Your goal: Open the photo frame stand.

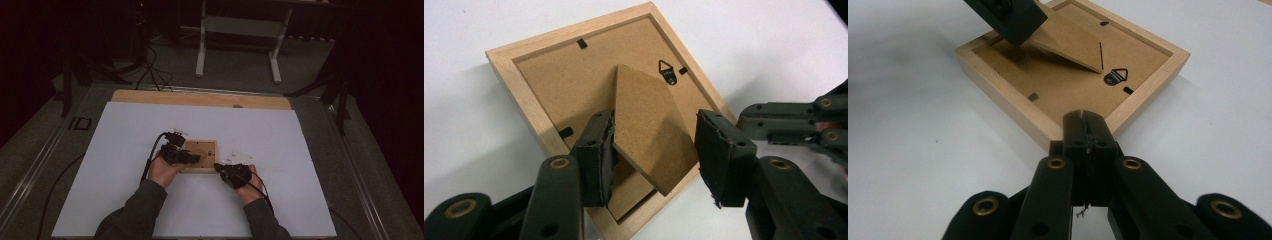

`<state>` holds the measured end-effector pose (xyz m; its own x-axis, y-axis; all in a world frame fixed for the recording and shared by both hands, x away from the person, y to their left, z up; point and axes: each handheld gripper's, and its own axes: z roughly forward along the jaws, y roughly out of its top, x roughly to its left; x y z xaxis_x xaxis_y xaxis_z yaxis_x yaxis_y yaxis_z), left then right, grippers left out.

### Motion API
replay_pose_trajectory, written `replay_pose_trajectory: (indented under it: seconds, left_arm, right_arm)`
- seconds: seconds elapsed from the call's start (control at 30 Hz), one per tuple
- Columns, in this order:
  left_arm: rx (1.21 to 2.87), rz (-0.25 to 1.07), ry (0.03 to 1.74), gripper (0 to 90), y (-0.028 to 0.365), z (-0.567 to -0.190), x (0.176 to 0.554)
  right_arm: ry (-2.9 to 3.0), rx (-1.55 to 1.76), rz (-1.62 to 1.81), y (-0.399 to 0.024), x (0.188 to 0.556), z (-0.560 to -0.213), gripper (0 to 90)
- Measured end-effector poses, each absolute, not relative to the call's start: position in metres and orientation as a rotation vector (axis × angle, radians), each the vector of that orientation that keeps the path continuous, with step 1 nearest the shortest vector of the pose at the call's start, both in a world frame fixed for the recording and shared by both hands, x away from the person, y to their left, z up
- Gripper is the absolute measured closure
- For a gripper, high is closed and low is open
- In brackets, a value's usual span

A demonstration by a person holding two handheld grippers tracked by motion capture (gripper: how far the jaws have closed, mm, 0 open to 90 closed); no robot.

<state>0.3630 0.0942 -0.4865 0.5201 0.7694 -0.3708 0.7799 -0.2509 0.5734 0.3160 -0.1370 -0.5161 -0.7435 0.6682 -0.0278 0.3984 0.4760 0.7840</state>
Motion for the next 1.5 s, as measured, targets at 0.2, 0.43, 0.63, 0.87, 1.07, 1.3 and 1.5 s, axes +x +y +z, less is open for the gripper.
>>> replay_pose_trajectory:
  seconds: [0.2, 0.43, 0.63, 0.87, 1.07, 1.3, 1.5]
  left_arm:
    - [2.005, -0.075, 1.263, 52.3, 0.096, -0.488, 0.365]
    - [1.997, -0.106, 1.275, 53.6, 0.097, -0.489, 0.367]
    - [1.999, -0.129, 1.288, 54.8, 0.098, -0.49, 0.369]
    - [2.0, -0.15, 1.295, 56.0, 0.099, -0.49, 0.37]
    - [2.013, -0.115, 1.282, 56.2, 0.097, -0.489, 0.368]
    - [2.029, -0.067, 1.257, 56.5, 0.095, -0.488, 0.363]
    - [2.045, -0.004, 1.227, 56.5, 0.092, -0.486, 0.356]
  right_arm:
    - [2.397, 0.9, 1.146, -0.137, 0.316, -0.516, 89.5]
    - [2.397, 0.901, 1.146, -0.137, 0.316, -0.516, 89.5]
    - [2.397, 0.899, 1.146, -0.137, 0.316, -0.516, 89.4]
    - [2.394, 0.902, 1.141, -0.137, 0.316, -0.516, 87.0]
    - [2.396, 0.906, 1.129, -0.138, 0.317, -0.515, 83.4]
    - [2.375, 0.92, 1.155, -0.143, 0.319, -0.51, 77.9]
    - [2.36, 0.949, 1.182, -0.148, 0.321, -0.506, 72.6]
